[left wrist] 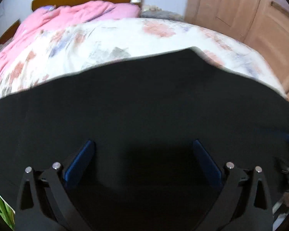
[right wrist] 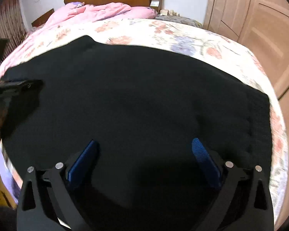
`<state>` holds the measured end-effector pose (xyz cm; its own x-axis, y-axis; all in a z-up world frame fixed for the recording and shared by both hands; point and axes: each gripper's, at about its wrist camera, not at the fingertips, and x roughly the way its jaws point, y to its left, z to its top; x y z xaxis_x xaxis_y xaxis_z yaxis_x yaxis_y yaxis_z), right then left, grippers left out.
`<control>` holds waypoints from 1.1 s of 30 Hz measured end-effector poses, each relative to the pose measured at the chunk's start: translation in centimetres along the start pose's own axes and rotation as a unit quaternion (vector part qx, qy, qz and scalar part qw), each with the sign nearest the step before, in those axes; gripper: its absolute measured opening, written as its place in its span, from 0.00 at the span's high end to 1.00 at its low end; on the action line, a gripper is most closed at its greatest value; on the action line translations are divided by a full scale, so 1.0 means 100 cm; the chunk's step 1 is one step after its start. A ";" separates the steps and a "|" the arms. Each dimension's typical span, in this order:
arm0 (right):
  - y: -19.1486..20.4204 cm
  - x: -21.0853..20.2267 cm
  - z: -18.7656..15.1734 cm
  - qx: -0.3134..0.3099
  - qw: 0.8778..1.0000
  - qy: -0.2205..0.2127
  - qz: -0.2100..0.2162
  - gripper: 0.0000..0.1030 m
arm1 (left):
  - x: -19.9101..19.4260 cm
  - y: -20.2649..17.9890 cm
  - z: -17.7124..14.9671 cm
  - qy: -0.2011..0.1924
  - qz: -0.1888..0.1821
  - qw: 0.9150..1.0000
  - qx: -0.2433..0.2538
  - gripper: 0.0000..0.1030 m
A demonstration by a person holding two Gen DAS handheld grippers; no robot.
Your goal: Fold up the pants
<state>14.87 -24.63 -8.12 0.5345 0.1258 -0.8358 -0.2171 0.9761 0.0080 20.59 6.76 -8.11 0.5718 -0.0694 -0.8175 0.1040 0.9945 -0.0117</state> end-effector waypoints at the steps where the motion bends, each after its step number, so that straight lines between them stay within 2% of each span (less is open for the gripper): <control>1: -0.005 -0.004 -0.005 -0.004 1.000 -0.001 0.006 0.08 | 0.003 0.002 -0.001 0.001 0.000 1.000 0.004 0.01; 5: -0.006 -0.007 -0.009 -0.008 1.000 0.000 0.010 0.09 | 0.005 0.000 0.000 0.007 -0.001 1.000 0.012 0.01; 11: 0.000 -0.007 -0.007 -0.007 1.000 0.001 -0.005 0.09 | -0.002 0.007 -0.004 -0.013 -0.006 1.000 0.019 0.01; 14: 0.009 -0.016 0.005 -0.014 0.999 0.018 -0.029 0.07 | -0.010 0.004 0.000 -0.009 -0.004 1.000 0.020 0.01; 16: 0.017 -0.028 0.022 -0.037 0.996 -0.011 -0.084 0.06 | -0.019 -0.003 0.002 -0.026 -0.018 0.999 0.030 0.01; 17: 0.019 -0.030 0.029 -0.043 0.995 -0.020 -0.090 0.06 | -0.021 -0.007 0.003 -0.034 -0.014 0.999 0.038 0.01; 20: 0.026 -0.022 0.058 -0.053 0.995 -0.030 -0.081 0.06 | -0.017 -0.015 0.004 -0.035 -0.002 0.998 0.052 0.01; 24: 0.032 0.013 0.085 -0.077 0.994 0.001 -0.075 0.05 | -0.006 -0.009 -0.001 -0.022 -0.015 0.999 0.038 0.01; 26: 0.024 0.037 0.084 -0.076 0.993 0.040 -0.084 0.04 | -0.005 -0.006 0.000 -0.021 -0.017 0.999 0.032 0.01; 29: -0.005 0.038 0.080 -0.013 0.999 0.035 -0.025 0.04 | -0.004 -0.006 0.000 -0.021 -0.020 0.999 0.032 0.01; 33: -0.015 0.030 0.078 -0.002 0.999 0.032 -0.031 0.05 | -0.004 -0.006 -0.001 -0.022 -0.021 0.999 0.033 0.01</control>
<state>23.15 -24.30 -6.37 0.4934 0.0536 -0.8681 -0.1884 0.9810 -0.0465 20.25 6.23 -7.80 0.6007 -0.1152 -0.7911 0.1810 0.9835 -0.0057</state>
